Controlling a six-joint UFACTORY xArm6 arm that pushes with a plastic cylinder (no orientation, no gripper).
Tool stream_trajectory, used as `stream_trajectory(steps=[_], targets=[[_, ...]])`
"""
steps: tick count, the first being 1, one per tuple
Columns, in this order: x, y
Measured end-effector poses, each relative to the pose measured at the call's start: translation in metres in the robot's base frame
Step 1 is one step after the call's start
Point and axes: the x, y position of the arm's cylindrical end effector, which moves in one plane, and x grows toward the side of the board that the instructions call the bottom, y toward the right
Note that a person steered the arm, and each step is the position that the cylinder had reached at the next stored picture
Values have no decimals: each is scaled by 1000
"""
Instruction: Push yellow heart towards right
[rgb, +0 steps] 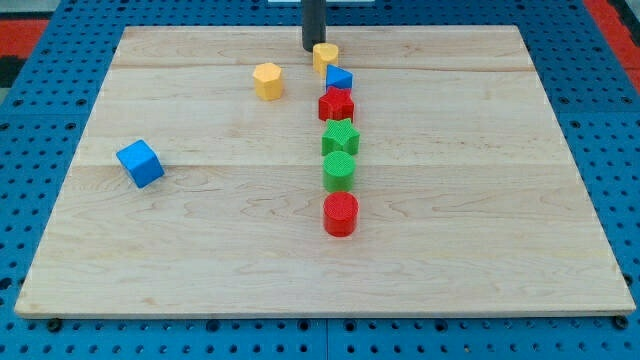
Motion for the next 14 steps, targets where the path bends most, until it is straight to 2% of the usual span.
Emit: stream_trajectory(steps=[1, 2, 4, 6, 7, 9, 10, 11, 12, 13, 14], targets=[[4, -37], [22, -30], [23, 53], [41, 118], [47, 121], [43, 72], [54, 62], [82, 70], [89, 82], [78, 91], [76, 131]])
